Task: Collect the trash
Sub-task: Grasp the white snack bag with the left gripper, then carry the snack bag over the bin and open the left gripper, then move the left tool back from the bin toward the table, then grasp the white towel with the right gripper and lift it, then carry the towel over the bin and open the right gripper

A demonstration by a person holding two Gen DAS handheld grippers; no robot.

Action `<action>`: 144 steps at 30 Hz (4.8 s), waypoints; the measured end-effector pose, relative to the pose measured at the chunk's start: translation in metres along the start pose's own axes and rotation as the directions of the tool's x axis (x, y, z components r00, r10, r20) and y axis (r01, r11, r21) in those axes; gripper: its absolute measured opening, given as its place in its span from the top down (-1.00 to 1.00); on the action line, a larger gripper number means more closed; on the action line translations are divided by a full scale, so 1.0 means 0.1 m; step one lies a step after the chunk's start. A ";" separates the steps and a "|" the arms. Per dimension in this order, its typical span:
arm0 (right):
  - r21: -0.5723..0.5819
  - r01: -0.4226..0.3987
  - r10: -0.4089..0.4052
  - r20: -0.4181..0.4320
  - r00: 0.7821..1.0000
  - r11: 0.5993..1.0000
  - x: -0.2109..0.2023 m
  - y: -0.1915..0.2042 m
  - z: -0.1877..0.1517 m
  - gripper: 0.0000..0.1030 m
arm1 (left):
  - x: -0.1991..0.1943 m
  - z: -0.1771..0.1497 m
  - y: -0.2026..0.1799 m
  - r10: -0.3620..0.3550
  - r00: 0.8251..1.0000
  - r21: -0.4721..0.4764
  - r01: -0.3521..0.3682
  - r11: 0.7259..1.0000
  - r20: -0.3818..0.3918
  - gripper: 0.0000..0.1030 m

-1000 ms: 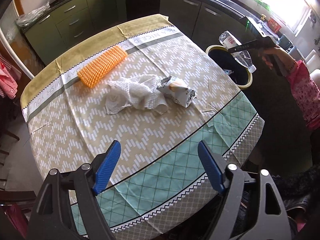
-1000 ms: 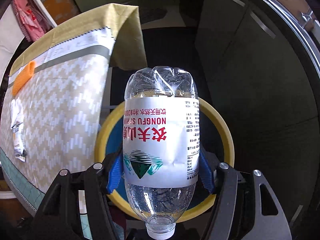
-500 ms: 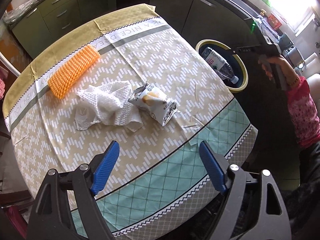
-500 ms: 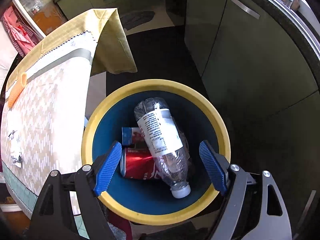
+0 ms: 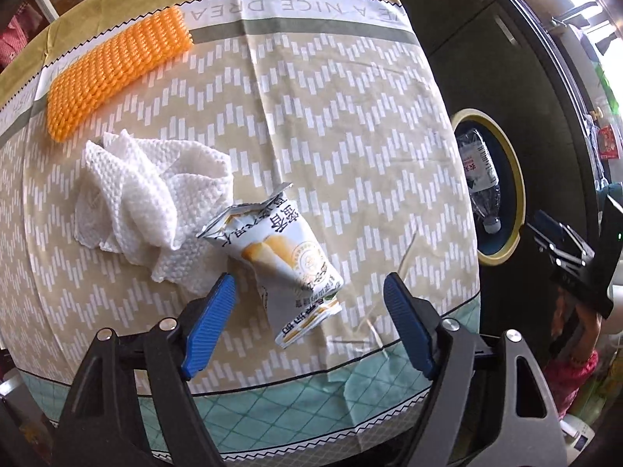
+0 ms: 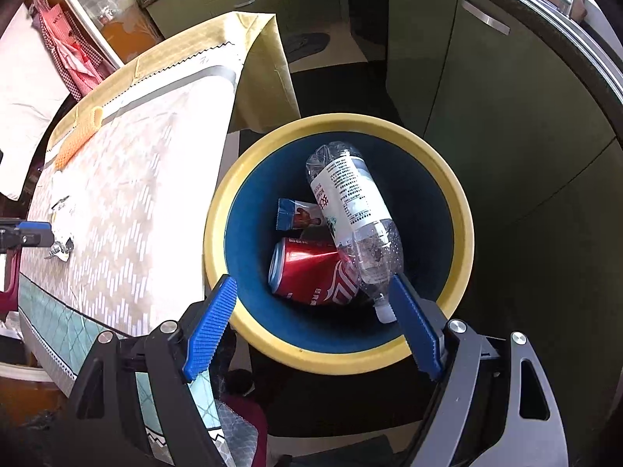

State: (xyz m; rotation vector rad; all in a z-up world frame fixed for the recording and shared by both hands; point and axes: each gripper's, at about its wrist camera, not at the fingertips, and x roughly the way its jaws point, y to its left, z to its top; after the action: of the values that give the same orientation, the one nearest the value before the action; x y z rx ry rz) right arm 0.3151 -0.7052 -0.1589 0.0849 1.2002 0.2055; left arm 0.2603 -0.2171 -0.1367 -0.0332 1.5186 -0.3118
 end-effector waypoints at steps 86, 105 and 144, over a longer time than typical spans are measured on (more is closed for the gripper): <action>-0.254 -0.029 0.031 0.003 1.000 0.967 -0.23 1.40 0.03 -0.58 | -0.74 -0.80 0.26 0.045 0.902 0.264 -0.173 0.949 0.430 -0.50; -0.591 -0.161 0.039 -0.214 0.976 0.791 1.00 3.91 0.93 -0.12 | -1.13 -1.31 1.97 0.140 0.875 -0.040 -0.138 0.990 0.464 -0.55; 0.051 0.153 -0.152 -0.027 0.988 0.987 -0.08 -0.21 0.72 -0.07 | -0.84 -0.84 0.79 0.080 0.912 0.223 -0.182 0.958 0.401 -0.58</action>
State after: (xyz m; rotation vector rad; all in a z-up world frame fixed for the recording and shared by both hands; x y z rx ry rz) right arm 0.3821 -0.7244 -0.1290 0.0363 1.2292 0.0406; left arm 0.1905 -0.1080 -0.0764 0.2025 1.0697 -0.3672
